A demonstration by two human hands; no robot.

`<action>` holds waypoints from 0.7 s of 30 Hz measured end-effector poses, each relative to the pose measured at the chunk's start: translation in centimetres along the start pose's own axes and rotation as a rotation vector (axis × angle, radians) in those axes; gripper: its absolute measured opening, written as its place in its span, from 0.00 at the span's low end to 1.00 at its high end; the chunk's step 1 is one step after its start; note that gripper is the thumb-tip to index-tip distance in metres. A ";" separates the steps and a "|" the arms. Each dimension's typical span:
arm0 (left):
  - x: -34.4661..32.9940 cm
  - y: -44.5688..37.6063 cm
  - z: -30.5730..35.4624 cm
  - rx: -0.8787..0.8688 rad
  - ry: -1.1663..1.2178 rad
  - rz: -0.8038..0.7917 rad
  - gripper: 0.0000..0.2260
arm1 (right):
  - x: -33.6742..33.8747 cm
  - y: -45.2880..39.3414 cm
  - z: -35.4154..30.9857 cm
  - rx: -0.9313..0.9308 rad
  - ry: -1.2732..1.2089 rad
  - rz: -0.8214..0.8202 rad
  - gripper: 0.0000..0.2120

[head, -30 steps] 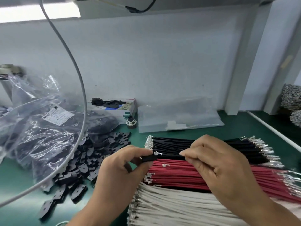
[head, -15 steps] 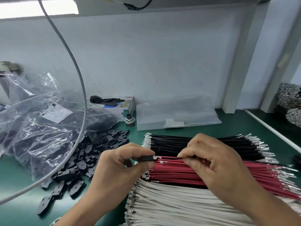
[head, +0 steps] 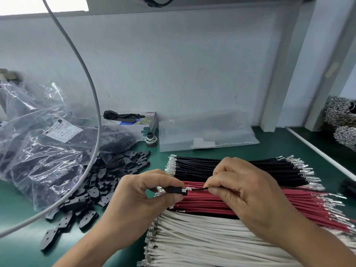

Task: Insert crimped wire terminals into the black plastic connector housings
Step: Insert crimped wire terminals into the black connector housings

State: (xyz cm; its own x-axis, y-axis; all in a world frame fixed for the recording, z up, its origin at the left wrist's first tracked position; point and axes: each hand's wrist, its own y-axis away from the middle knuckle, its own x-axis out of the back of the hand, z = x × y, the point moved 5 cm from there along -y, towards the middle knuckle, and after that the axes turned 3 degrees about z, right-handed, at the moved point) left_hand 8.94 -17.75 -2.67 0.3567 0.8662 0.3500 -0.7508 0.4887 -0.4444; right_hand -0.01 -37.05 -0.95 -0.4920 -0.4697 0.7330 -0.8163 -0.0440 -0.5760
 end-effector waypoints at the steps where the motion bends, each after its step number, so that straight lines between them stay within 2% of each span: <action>1: 0.0 0.0 0.0 0.005 0.007 -0.005 0.09 | 0.0 0.0 -0.1 -0.003 -0.012 0.005 0.08; 5: -0.3 0.2 0.1 0.011 0.037 -0.008 0.09 | -0.9 0.1 -0.8 -0.003 -0.039 0.045 0.08; 9: -0.1 0.1 -0.2 0.004 -0.025 0.078 0.10 | -1.5 0.1 -1.8 0.038 0.064 0.115 0.11; 13: -0.4 0.2 -0.4 0.025 -0.024 0.106 0.09 | -1.2 0.0 -1.1 0.013 0.037 0.152 0.08; 18: -0.4 0.3 0.1 -0.001 -0.054 0.109 0.10 | -1.9 0.0 -1.6 0.053 0.017 0.186 0.13; 21: -0.3 0.3 0.5 -0.025 -0.116 0.108 0.13 | -2.1 0.0 -1.8 0.081 0.031 0.197 0.13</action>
State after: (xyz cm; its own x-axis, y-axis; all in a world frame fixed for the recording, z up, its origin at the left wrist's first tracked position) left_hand 8.27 -17.91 -2.48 0.2069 0.8968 0.3911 -0.7670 0.3968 -0.5042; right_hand 0.45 -34.48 -1.82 -0.6498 -0.4490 0.6133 -0.6770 -0.0250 -0.7355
